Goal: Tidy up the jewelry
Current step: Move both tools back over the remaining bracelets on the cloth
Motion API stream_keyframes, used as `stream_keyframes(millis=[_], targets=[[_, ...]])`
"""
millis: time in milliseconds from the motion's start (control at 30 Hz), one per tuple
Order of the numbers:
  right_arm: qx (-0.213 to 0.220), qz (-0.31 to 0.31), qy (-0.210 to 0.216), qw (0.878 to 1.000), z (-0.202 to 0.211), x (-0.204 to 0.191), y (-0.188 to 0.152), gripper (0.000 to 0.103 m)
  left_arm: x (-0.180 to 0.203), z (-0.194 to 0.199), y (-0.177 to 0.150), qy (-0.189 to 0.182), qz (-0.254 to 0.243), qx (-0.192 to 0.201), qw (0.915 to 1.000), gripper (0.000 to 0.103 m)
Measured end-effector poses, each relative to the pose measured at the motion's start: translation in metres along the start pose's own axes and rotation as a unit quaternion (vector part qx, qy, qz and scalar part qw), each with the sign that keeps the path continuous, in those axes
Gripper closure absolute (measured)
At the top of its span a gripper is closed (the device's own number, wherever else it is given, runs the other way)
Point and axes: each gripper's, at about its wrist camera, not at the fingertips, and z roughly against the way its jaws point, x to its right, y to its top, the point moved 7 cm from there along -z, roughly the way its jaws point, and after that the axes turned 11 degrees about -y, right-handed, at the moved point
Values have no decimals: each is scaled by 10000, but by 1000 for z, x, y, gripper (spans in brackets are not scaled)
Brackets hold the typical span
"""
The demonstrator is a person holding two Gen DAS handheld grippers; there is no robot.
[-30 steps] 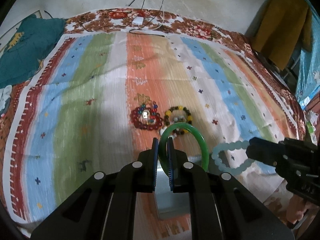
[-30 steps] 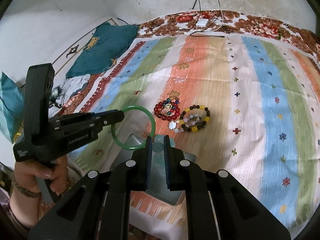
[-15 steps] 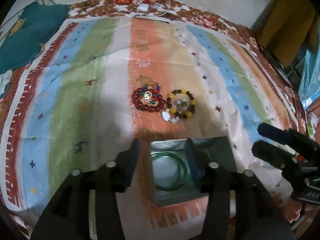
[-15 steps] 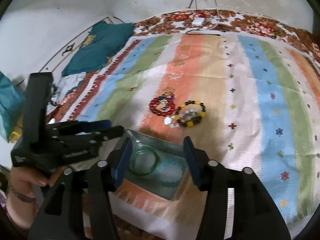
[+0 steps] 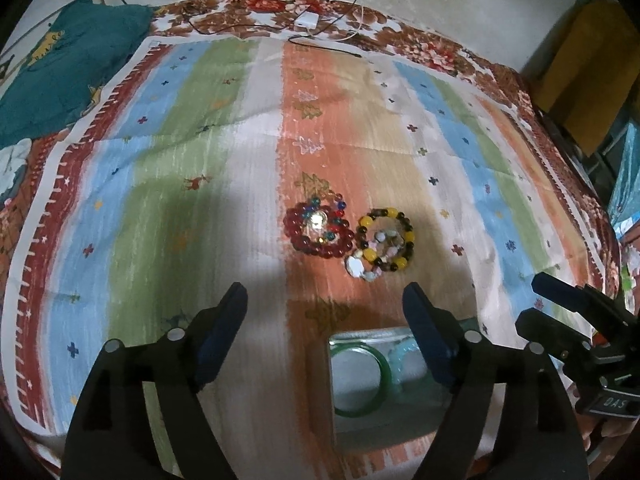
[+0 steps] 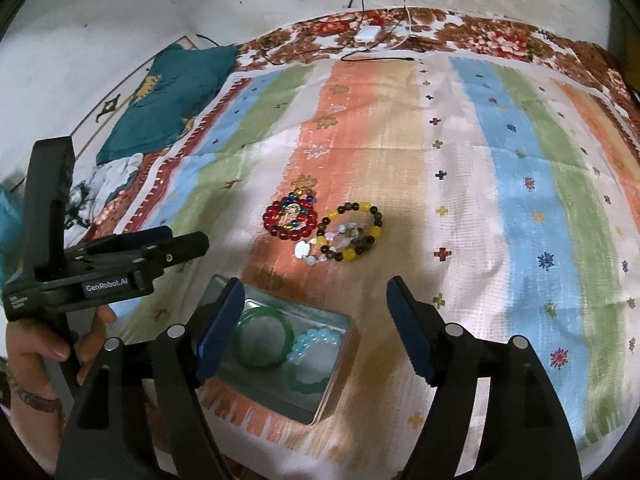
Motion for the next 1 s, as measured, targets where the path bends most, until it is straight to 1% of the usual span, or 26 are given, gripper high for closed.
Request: stream_keyframes(millis=[200, 333, 533, 1000], targets=[[-143, -80, -60, 9998, -17, 6, 11, 27, -9, -4, 13, 65, 27, 47, 10000, 20], [-177, -115, -189, 9996, -26, 13, 18, 27, -11, -9, 21, 62, 0, 38, 10000, 20], [-313, -130, -294, 9990, -42, 19, 25, 27, -9, -19, 32, 78, -98, -22, 9999, 20], [-441, -57, -390, 9982, -62, 20, 38, 27, -9, -46, 48, 174, -220, -197, 9994, 20]])
